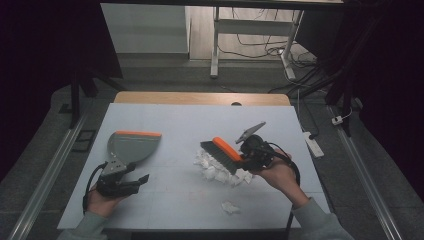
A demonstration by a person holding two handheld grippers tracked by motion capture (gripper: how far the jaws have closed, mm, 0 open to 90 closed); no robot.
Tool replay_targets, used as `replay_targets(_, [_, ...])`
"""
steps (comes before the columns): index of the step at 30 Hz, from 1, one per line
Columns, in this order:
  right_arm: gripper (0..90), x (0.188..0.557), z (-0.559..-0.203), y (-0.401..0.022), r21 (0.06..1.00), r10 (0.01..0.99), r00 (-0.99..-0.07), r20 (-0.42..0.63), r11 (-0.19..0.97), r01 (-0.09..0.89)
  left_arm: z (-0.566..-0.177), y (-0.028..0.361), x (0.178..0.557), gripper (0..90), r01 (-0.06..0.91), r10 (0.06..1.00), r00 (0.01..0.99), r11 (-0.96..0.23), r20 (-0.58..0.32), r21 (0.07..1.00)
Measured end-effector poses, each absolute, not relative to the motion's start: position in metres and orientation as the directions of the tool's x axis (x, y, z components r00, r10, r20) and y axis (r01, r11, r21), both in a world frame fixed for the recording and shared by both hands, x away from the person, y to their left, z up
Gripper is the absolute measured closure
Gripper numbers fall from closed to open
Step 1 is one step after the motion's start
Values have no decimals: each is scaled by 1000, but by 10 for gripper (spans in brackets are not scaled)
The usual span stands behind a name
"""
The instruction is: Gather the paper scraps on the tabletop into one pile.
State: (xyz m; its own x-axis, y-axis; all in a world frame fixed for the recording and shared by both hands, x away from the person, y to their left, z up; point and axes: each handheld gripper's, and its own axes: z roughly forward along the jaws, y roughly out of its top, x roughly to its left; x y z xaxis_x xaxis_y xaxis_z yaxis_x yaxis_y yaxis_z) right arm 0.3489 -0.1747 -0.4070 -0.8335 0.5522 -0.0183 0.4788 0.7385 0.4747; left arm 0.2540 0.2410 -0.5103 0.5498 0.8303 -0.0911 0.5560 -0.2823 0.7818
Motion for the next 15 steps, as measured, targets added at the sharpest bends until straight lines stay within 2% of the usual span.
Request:
replay_targets(6, [704,342,-414,-224,425,649,-759,-53,703,571,-511,239,255,335,550,820,566,-300,-83,780])
replay_targets(10, [704,340,-423,-254,375,764,-644,-36,608,700,-509,238,253,336,541,817,571,-297,-85,787])
replay_targets(15, [705,339,-439,-255,289,794,-606,-43,591,753,-511,236,253,336,538,808,584,-314,-77,782])
